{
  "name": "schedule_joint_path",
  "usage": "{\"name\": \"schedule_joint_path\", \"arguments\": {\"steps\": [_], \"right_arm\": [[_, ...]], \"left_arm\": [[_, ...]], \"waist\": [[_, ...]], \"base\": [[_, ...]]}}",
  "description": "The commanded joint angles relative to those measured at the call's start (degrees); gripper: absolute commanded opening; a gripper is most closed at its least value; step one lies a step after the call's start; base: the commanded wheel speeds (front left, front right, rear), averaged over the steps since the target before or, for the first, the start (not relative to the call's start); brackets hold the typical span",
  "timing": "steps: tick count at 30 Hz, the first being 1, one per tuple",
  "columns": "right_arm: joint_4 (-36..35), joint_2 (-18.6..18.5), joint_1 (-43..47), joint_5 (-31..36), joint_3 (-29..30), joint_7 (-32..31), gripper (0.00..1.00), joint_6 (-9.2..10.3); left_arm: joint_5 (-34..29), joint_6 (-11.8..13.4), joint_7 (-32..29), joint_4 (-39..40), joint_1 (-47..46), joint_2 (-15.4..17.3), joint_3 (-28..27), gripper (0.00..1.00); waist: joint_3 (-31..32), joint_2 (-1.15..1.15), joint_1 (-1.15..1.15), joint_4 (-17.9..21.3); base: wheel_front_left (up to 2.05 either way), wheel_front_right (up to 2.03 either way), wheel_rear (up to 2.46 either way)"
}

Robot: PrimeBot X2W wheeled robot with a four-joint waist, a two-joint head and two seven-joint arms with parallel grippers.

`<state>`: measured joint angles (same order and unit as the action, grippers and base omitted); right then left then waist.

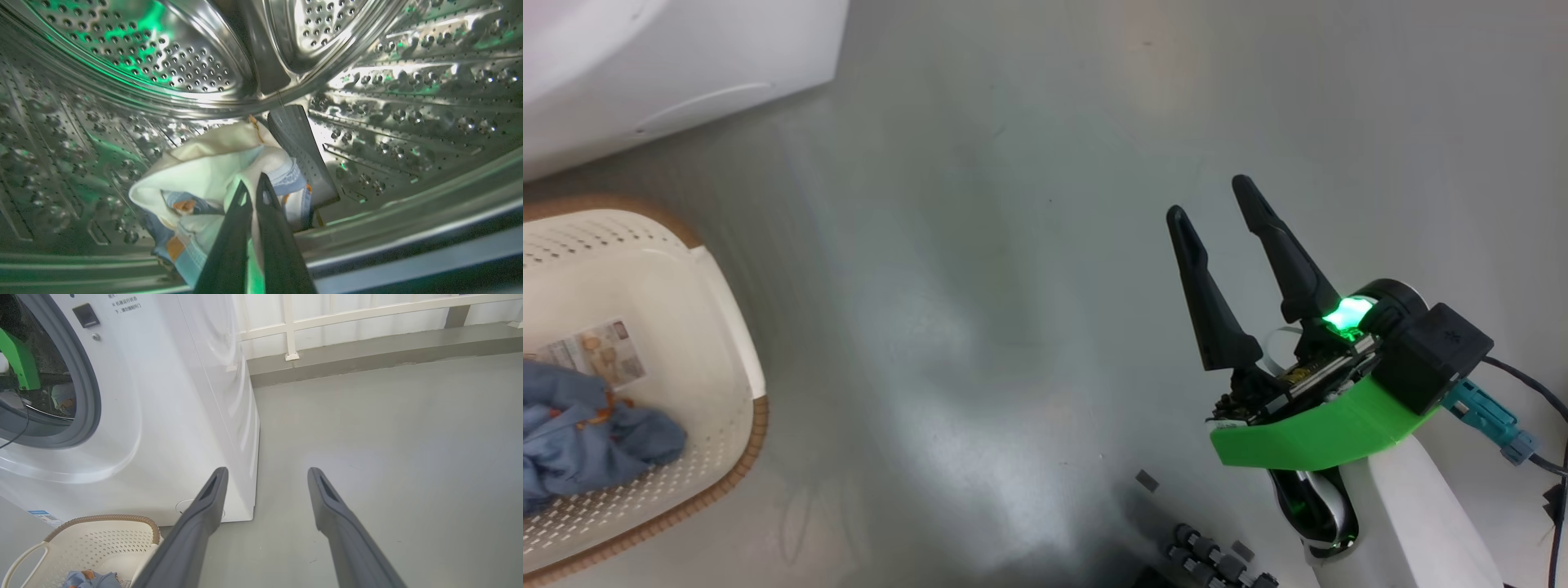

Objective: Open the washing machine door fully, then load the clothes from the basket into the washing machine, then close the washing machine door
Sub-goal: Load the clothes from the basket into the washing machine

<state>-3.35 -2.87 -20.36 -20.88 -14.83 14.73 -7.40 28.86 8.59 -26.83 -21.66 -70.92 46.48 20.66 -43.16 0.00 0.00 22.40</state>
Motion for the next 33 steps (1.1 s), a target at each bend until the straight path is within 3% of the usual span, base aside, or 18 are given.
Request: {"name": "schedule_joint_path", "arguments": {"steps": [1, 12, 17, 26, 27, 28, 29, 33], "right_arm": [[-1.7, 0.0, 0.3, -0.5, -1.6, 0.3, 1.00, -0.09], [-2.3, 0.0, -1.0, -2.2, -4.3, 0.3, 1.00, -0.09], [-2.6, 0.0, -1.3, -2.7, -5.0, 0.3, 1.00, -0.09], [-2.4, 0.0, -1.3, -2.9, -5.3, 0.3, 1.00, -0.09], [-2.4, 0.0, -1.4, -2.8, -5.3, 0.3, 1.00, -0.09], [-2.3, 0.0, -1.5, -2.7, -5.3, 0.3, 1.00, -0.09], [-2.3, 0.0, -1.5, -2.7, -5.3, 0.3, 1.00, -0.09], [-2.2, 0.0, -1.8, -2.4, -5.0, 0.3, 1.00, -0.09]], "left_arm": [[-1.4, 0.3, 2.2, 0.8, -2.4, 3.8, -2.4, 0.00], [-6.7, 0.3, 18.0, -5.2, -11.4, 5.2, -3.4, 0.00], [-7.4, -1.3, 20.6, -7.2, -13.9, 4.8, -2.4, 0.00], [-7.1, -2.8, 19.3, -11.5, -16.7, 3.9, -1.2, 0.00], [-7.0, -3.1, 19.1, -11.9, -16.9, 3.7, -1.1, 0.19], [-6.8, -3.2, 19.1, -12.3, -17.2, 3.5, -1.0, 0.46], [-6.6, -3.3, 18.9, -12.6, -17.4, 3.3, -1.0, 0.97], [-5.8, -3.7, 19.3, -13.8, -18.0, 2.4, -1.0, 1.00]], "waist": [[-1.4, 0.00, 0.00, 1.2], [-6.2, 0.00, 0.00, 5.2], [-7.8, 0.00, 0.00, 6.2], [-8.5, 0.00, 0.00, 6.2], [-8.5, 0.00, 0.00, 6.1], [-8.6, 0.00, 0.00, 6.0], [-8.6, 0.00, 0.00, 5.8], [-8.5, 0.00, 0.00, 5.2]], "base": [[0.00, 0.00, 0.00], [0.00, 0.00, 0.00], [0.00, 0.00, 0.00], [0.00, 0.00, 0.00], [0.00, 0.00, 0.00], [0.00, 0.00, 0.00], [0.00, 0.00, 0.00], [0.00, 0.00, 0.00]]}}
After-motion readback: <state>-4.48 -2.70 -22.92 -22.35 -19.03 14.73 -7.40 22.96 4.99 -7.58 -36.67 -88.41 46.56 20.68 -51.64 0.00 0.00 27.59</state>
